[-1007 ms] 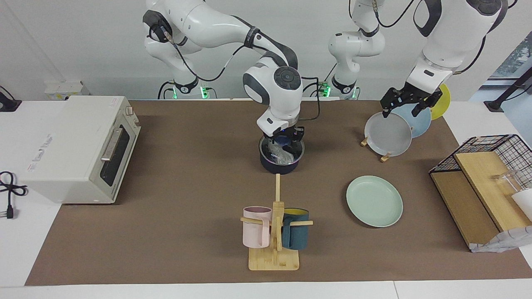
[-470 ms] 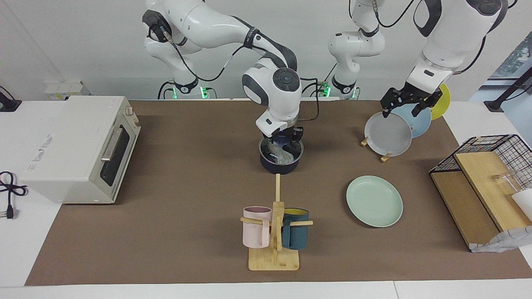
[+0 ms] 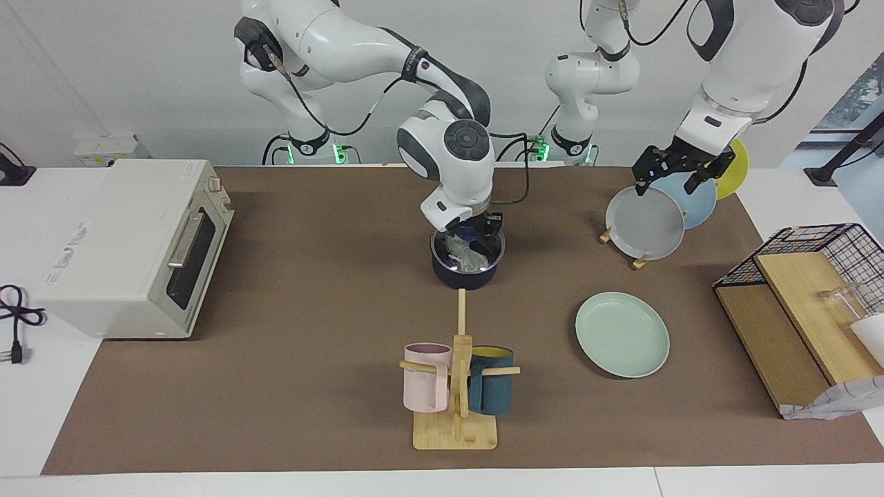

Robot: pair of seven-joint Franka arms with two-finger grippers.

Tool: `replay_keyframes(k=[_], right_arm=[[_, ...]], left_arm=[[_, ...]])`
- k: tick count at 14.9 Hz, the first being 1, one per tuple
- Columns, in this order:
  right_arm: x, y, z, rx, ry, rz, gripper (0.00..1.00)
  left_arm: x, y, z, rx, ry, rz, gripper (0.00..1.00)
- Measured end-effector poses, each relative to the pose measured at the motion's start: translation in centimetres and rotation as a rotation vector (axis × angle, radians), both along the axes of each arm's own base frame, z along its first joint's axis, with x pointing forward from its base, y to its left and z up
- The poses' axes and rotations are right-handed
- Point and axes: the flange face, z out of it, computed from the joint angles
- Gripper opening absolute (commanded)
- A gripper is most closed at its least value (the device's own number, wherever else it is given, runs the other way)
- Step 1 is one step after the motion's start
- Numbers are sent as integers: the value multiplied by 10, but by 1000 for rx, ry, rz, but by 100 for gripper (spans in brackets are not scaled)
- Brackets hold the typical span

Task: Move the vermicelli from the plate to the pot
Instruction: 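Keep holding the glass lid above the pot with the right gripper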

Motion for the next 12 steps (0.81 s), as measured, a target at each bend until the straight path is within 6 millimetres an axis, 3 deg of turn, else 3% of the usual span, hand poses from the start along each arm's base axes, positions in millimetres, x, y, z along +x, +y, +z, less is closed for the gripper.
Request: replay_keyframes(k=[5, 8, 9, 10, 11, 12], right_arm=[[-1, 0, -1, 0, 2, -2, 0], [-1, 0, -1, 1, 0, -3, 39], [-1, 0, -1, 1, -1, -4, 58], [-2, 1, -1, 2, -2, -4, 90], [-2, 1, -1, 2, -3, -4, 100], [-1, 1, -1, 4, -7, -4, 100]], left_arm=[[0, 0, 0, 0, 0, 0, 100], [0, 0, 0, 0, 0, 0, 100], [0, 0, 0, 0, 0, 0, 100], [0, 0, 0, 0, 0, 0, 100], [0, 0, 0, 0, 0, 0, 100], [0, 0, 0, 0, 0, 0, 100]])
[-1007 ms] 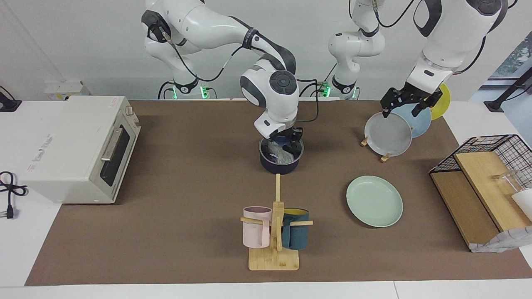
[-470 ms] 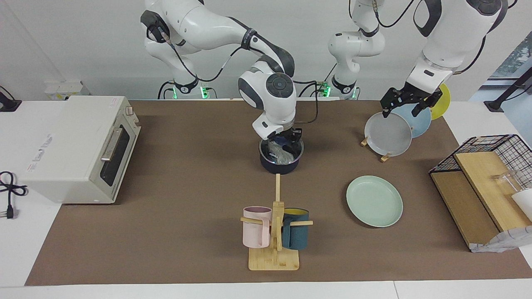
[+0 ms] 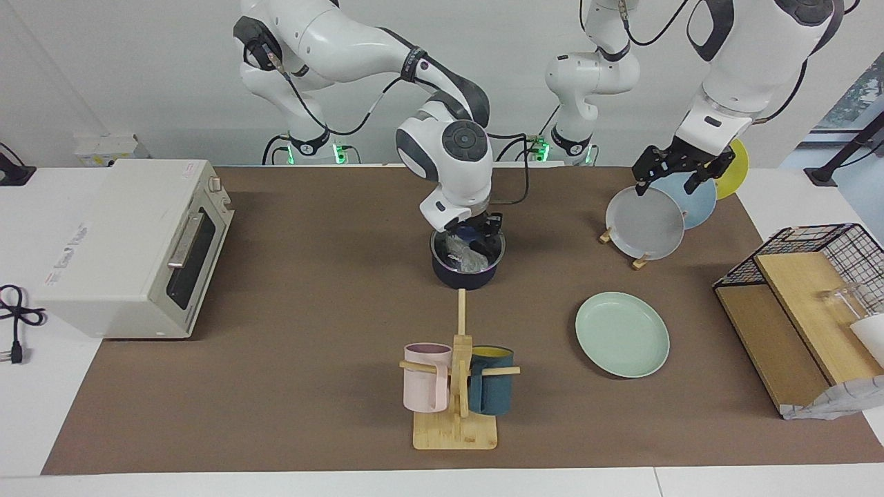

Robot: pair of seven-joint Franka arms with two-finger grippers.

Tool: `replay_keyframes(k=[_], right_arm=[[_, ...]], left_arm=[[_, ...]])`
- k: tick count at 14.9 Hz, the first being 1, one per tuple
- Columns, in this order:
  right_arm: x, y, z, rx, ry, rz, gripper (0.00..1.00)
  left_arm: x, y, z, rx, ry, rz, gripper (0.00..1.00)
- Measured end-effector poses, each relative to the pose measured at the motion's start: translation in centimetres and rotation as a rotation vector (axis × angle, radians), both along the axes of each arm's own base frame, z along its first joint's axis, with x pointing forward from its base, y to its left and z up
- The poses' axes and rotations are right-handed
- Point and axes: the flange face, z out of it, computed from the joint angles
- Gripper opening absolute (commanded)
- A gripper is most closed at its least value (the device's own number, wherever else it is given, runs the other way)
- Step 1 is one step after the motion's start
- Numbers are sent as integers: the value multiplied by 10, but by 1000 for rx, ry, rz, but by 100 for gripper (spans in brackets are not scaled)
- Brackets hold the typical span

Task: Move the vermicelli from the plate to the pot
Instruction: 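Keep holding the glass lid above the pot with the right gripper, then lower the lid onto the pot and open the right gripper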

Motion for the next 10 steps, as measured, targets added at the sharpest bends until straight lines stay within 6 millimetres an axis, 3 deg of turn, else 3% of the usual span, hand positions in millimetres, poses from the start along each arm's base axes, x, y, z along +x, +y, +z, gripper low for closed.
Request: replay_keyframes(k=[6, 10], right_arm=[[1, 0, 10, 6, -31, 0, 100], [1, -9, 46, 2, -99, 10, 100]], left_arm=[[0, 0, 0, 0, 0, 0, 100], [0, 0, 0, 0, 0, 0, 100]])
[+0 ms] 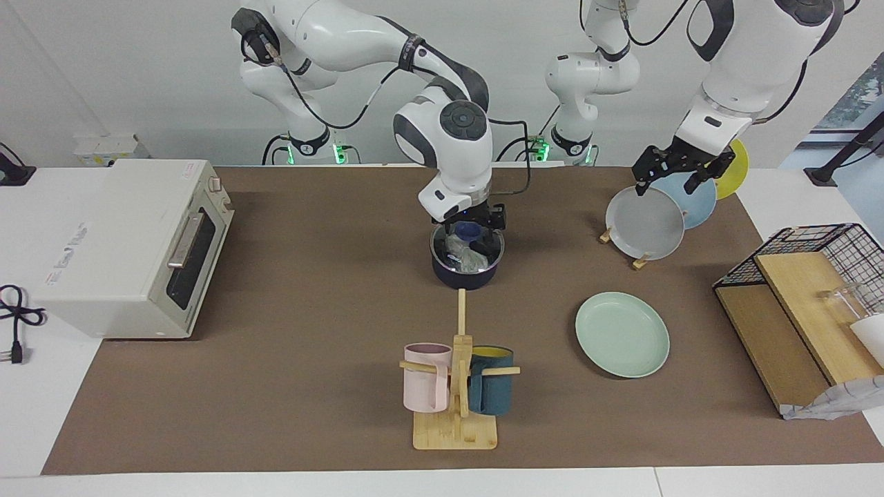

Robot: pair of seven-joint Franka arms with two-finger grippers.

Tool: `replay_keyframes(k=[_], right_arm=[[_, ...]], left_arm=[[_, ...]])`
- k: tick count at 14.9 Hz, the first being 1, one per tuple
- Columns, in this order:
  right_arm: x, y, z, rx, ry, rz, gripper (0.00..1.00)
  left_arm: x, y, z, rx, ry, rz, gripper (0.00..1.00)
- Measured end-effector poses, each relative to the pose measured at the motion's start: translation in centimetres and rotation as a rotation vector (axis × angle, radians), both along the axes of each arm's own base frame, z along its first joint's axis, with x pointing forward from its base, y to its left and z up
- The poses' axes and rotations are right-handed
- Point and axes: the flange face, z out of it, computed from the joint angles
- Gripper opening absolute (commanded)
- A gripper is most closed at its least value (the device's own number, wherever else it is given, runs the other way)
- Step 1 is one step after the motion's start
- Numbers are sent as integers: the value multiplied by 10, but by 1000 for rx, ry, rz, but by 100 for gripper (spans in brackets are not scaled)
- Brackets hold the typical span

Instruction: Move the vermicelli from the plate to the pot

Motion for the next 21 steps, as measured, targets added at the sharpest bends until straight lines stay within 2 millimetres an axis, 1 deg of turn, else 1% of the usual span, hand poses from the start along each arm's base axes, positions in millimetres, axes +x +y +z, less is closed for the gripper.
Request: replay_keyframes(k=[1, 2, 5, 8, 10, 12, 14, 15, 16, 19, 21], right_arm=[[1, -10, 13, -11, -13, 16, 100], [5, -25, 25, -27, -24, 40, 100], [15, -80, 66, -84, -48, 128, 100], [21, -139, 106, -120, -57, 193, 100], [23, -182, 131, -135, -57, 213, 100], [24, -229, 150, -150, -46, 239, 100], [26, -276, 163, -155, -33, 271, 100], [26, -296, 167, -155, -24, 277, 100], [25, -311, 170, -155, -15, 275, 100], [23, -334, 172, -156, -2, 256, 100], [27, -349, 171, -150, -15, 295, 100]], left_arm=[[0, 0, 0, 0, 0, 0, 100], [0, 0, 0, 0, 0, 0, 100], [0, 0, 0, 0, 0, 0, 100], [0, 0, 0, 0, 0, 0, 100], [0, 0, 0, 0, 0, 0, 100], [0, 0, 0, 0, 0, 0, 100], [0, 0, 0, 0, 0, 0, 100], [0, 0, 0, 0, 0, 0, 100], [0, 0, 0, 0, 0, 0, 100], [0, 0, 0, 0, 0, 0, 100], [0, 0, 0, 0, 0, 0, 100]])
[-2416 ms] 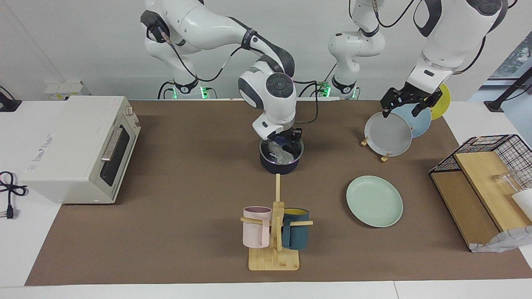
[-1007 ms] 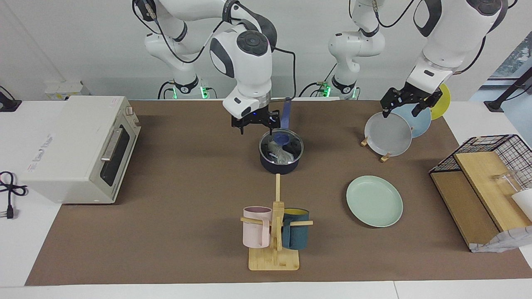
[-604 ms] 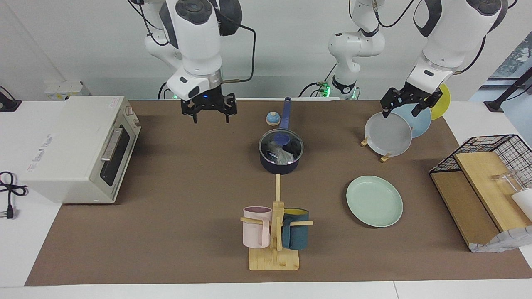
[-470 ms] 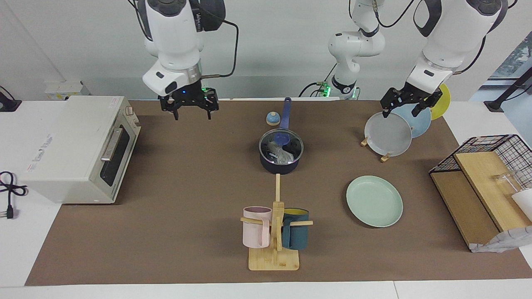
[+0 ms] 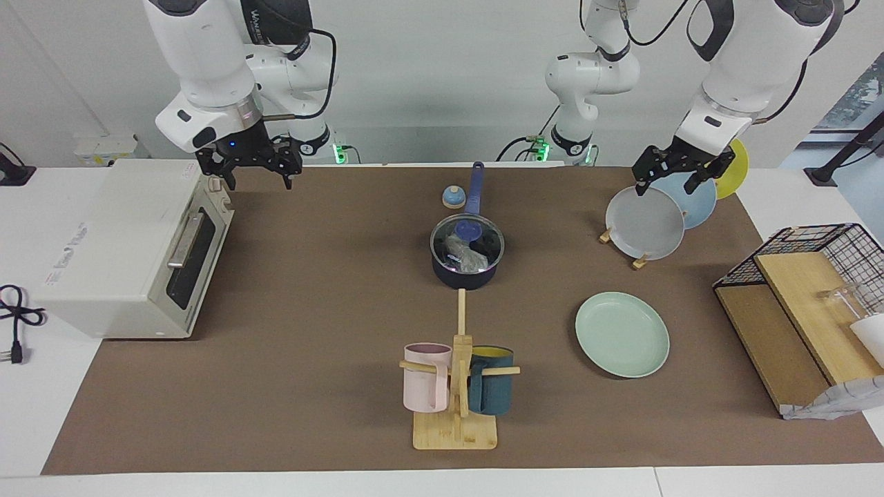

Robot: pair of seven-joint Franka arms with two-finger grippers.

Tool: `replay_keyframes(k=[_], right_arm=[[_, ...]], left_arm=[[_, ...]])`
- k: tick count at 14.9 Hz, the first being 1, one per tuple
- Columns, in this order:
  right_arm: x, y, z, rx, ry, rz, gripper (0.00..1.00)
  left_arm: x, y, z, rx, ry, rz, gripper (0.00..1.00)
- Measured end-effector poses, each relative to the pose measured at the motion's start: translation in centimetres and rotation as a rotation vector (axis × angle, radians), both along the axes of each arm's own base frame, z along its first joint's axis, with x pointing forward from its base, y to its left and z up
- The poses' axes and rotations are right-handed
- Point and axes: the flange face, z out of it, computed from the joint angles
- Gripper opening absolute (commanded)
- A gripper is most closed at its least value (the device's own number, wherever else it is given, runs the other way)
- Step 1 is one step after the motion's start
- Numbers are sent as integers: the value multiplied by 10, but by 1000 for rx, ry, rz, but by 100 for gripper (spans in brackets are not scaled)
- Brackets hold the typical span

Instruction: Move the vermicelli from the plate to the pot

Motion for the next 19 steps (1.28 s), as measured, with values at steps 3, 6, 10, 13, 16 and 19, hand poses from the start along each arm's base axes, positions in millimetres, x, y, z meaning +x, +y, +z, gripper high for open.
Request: replay_keyframes(k=[3, 6, 10, 13, 16, 19], right_arm=[[4, -32, -8, 3, 9, 9, 100], [3, -48, -13, 2, 17, -12, 100], [1, -53, -9, 3, 10, -19, 100], [-1, -59, -4, 4, 1, -29, 100], [-4, -60, 0, 5, -4, -31, 100], [-4, -64, -1, 5, -3, -38, 100]], left_arm=[[0, 0, 0, 0, 0, 0, 100], [0, 0, 0, 0, 0, 0, 100], [0, 0, 0, 0, 0, 0, 100], [0, 0, 0, 0, 0, 0, 100], [0, 0, 0, 0, 0, 0, 100], [0, 0, 0, 0, 0, 0, 100]])
